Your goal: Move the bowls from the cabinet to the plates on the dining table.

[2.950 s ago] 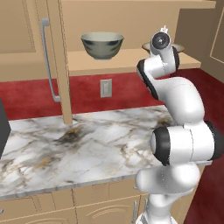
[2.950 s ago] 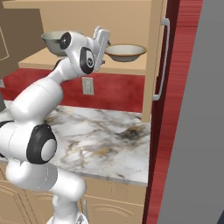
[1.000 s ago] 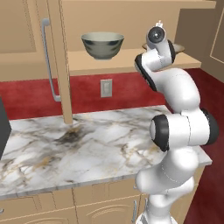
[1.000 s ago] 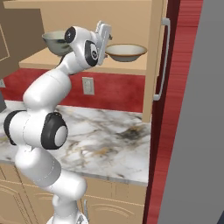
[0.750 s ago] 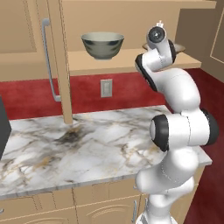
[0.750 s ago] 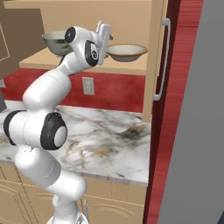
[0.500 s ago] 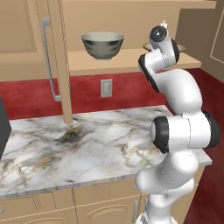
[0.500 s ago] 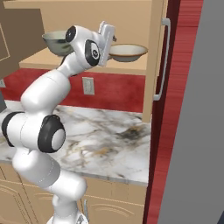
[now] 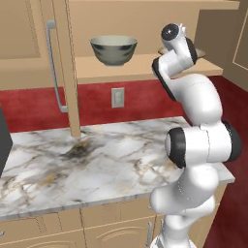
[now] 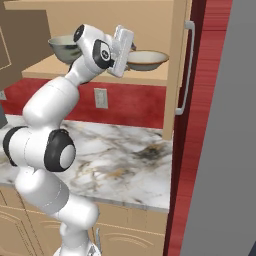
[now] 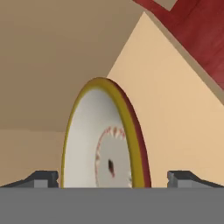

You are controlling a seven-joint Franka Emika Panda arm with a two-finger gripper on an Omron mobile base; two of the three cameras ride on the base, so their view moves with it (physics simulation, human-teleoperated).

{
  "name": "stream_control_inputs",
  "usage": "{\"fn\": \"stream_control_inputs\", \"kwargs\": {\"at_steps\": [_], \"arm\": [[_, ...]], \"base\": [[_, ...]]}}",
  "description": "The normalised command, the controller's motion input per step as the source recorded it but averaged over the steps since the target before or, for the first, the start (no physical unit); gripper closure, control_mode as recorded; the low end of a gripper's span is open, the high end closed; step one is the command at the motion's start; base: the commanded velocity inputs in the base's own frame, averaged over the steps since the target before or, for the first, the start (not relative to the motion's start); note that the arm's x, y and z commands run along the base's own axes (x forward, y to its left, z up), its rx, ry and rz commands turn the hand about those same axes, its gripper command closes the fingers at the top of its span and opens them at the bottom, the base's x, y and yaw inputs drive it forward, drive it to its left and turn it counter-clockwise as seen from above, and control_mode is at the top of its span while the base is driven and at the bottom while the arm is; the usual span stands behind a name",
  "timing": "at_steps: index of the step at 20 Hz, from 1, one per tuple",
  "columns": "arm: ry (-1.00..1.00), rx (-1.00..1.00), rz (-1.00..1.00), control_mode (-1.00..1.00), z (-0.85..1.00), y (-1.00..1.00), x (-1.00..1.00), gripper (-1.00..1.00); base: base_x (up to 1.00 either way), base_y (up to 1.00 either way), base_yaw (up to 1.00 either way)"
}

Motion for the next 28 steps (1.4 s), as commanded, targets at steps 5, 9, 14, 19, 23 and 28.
{"fn": "stream_control_inputs", "kwargs": {"at_steps": [5,9,14,19,23,28], "arm": [[0.02,0.03,-0.04,-1.00,-0.62,0.00,0.29,-1.00],[-0.04,0.02,0.03,-1.00,-0.62,0.00,0.12,1.00],[-0.09,0.00,0.09,-1.00,-0.62,0.00,0.00,1.00],[-0.09,0.00,0.11,-1.00,-0.62,0.00,0.00,1.00],[-0.07,-0.01,0.09,-1.00,-0.50,0.07,-0.19,1.00],[-0.02,-0.02,0.02,-1.00,-0.01,0.22,-0.35,1.00]], "base": [[0.00,0.00,0.00],[0.00,0.00,0.00],[0.00,0.00,0.00],[0.00,0.00,0.00],[0.00,0.00,0.00],[0.00,0.00,0.00]]}}
